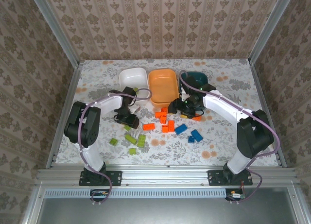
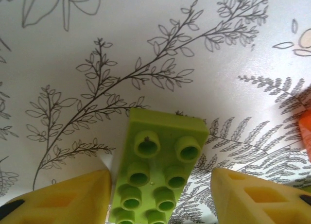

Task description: Sort the legos into containers by color

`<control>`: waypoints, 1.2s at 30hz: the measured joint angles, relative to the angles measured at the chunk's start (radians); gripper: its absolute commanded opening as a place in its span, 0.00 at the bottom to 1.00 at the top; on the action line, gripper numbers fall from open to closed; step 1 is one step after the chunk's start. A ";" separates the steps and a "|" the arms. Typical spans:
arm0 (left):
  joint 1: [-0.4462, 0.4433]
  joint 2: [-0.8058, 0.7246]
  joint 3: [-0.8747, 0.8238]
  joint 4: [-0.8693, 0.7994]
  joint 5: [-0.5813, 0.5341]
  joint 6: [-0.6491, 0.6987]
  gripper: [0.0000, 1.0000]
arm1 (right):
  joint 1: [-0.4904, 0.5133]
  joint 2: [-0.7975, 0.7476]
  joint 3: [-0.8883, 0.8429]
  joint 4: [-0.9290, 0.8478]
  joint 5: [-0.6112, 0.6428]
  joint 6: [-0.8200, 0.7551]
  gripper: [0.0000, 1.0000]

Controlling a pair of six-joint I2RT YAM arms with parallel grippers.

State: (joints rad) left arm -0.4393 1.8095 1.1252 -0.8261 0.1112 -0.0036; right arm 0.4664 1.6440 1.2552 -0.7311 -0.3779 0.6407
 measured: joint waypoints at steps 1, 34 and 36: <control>0.000 0.002 0.000 0.000 -0.005 -0.001 0.50 | 0.000 -0.005 -0.004 0.001 0.000 0.000 0.67; 0.218 -0.437 -0.201 0.132 0.225 -0.605 0.25 | 0.000 -0.012 -0.027 0.024 0.003 0.019 0.67; 0.229 -0.446 -0.167 0.140 0.239 -0.659 0.25 | 0.000 -0.010 -0.027 0.024 0.003 0.019 0.67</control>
State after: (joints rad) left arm -0.2108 1.3640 0.9577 -0.6861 0.3504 -0.6624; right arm 0.4664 1.6337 1.2282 -0.7067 -0.3744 0.6594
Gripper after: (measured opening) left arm 0.269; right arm 0.674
